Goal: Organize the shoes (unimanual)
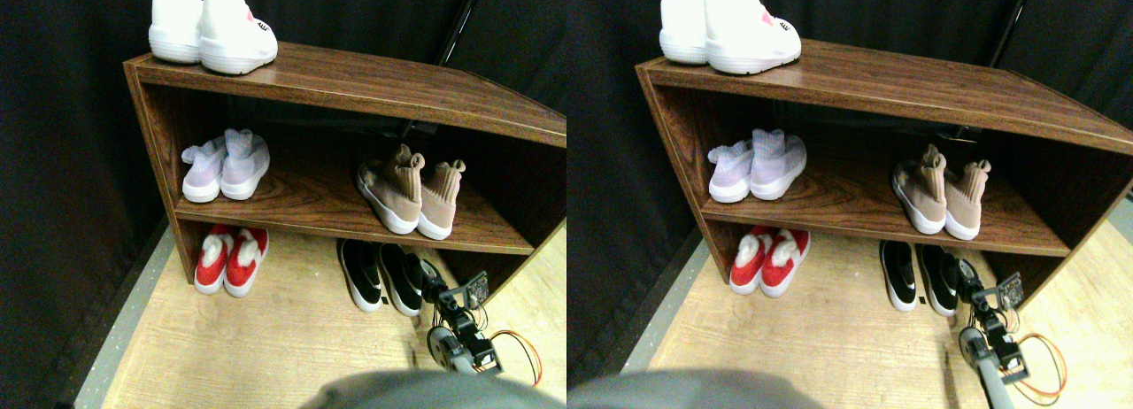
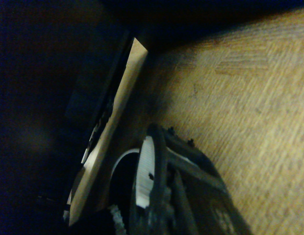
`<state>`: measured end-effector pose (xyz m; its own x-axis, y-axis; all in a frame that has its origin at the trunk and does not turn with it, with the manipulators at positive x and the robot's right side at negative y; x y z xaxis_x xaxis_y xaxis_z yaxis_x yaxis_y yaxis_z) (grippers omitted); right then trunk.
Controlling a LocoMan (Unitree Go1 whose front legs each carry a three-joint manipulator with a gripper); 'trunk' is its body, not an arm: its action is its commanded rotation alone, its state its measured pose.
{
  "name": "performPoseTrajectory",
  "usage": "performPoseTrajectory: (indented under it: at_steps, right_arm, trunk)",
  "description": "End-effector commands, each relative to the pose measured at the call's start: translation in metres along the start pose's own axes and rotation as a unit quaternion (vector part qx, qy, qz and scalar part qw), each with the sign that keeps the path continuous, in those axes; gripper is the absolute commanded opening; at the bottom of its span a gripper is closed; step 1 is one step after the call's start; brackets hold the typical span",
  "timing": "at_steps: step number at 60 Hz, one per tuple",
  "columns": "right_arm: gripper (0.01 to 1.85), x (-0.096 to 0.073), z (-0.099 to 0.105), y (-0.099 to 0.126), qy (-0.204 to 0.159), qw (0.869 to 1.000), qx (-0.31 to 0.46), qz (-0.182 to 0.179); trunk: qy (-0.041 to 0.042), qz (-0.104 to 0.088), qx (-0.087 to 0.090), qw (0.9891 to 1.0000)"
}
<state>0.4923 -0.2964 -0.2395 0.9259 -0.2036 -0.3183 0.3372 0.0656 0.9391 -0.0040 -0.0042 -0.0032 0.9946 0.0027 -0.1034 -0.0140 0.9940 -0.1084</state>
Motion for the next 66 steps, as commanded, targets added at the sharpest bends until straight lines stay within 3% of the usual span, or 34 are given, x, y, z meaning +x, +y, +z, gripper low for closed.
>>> performPoseTrajectory:
  at_steps: [1,27,35,66]
  right_arm:
    - [0.06,-0.001,-0.004,0.01,0.023,0.999,-0.014,0.032]
    - [0.06,-0.014,-0.019,0.013,0.028,0.999,0.002,0.032]
    - [0.06,-0.016,-0.022,0.013,0.045,0.998,0.014,0.04]
    - [0.06,-0.022,-0.029,0.011,0.05,0.998,0.01,0.04]
  trunk:
    - [0.0092,0.009,-0.011,0.9999]
    - [0.006,0.011,-0.013,0.9998]
    - [0.0046,0.013,-0.015,0.9998]
    - [0.0072,0.012,-0.016,0.9998]
